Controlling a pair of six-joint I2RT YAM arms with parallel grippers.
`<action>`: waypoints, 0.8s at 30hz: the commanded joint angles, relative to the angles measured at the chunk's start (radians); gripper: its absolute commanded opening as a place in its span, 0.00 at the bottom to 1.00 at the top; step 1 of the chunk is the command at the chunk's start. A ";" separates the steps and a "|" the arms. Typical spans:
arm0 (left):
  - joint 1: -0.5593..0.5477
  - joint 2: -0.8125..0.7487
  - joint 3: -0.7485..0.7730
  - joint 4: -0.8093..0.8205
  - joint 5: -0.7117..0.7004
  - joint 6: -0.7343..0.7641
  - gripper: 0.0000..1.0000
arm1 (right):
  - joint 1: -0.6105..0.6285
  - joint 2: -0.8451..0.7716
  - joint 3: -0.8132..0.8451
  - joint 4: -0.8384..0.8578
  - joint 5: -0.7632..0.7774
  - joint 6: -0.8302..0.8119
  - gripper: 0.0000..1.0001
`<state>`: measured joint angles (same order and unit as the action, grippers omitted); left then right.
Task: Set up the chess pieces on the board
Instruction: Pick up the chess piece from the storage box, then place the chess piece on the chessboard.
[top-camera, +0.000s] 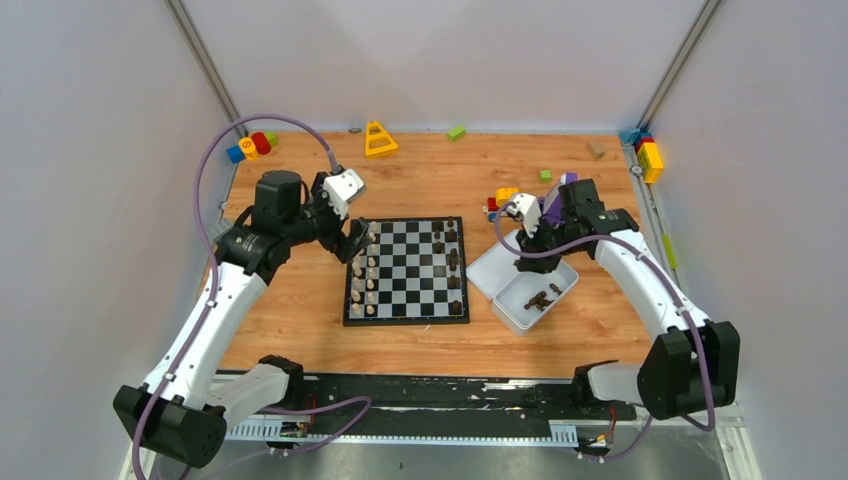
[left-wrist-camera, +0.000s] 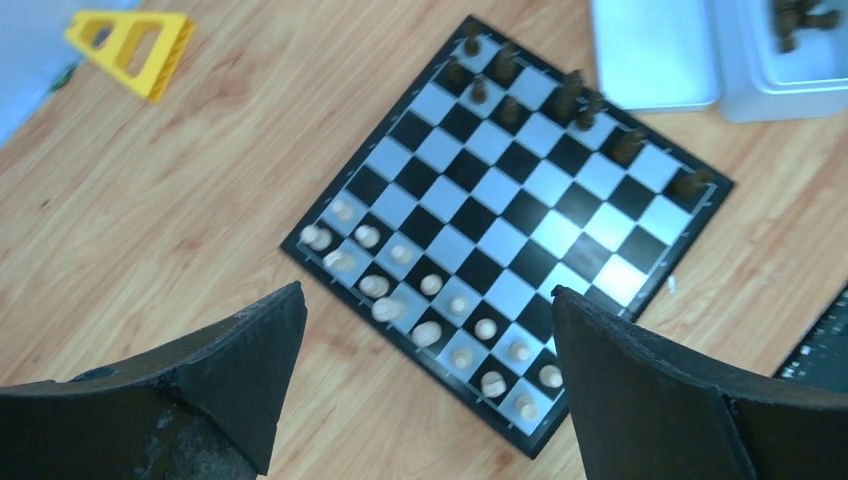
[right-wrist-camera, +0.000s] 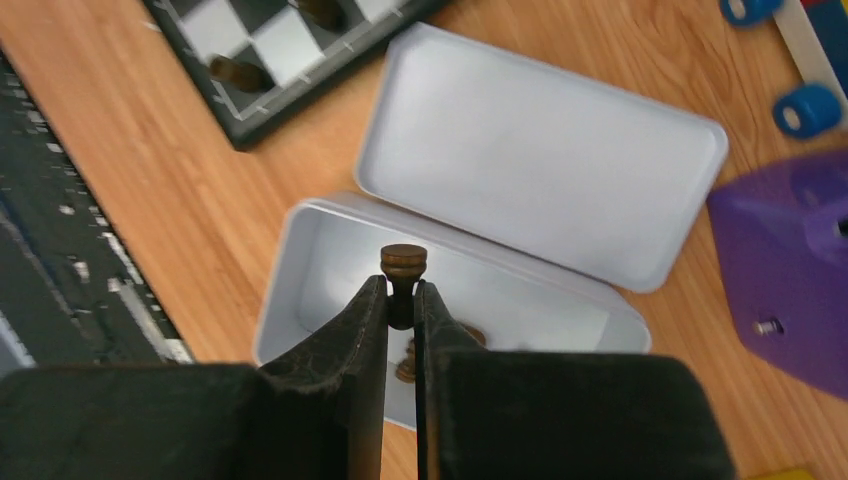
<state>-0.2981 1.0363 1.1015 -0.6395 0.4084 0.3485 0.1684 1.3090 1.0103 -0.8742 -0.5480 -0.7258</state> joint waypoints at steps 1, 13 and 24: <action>0.007 -0.017 -0.040 0.128 0.285 -0.022 0.96 | 0.114 -0.050 0.131 -0.110 -0.196 0.074 0.02; -0.196 0.150 0.004 0.330 0.546 -0.145 0.83 | 0.388 0.202 0.487 -0.064 -0.420 0.214 0.05; -0.271 0.234 0.031 0.297 0.565 -0.019 0.76 | 0.414 0.264 0.538 -0.049 -0.465 0.228 0.05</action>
<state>-0.5503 1.2579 1.0775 -0.3542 0.9394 0.2584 0.5758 1.5723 1.5051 -0.9596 -0.9535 -0.5056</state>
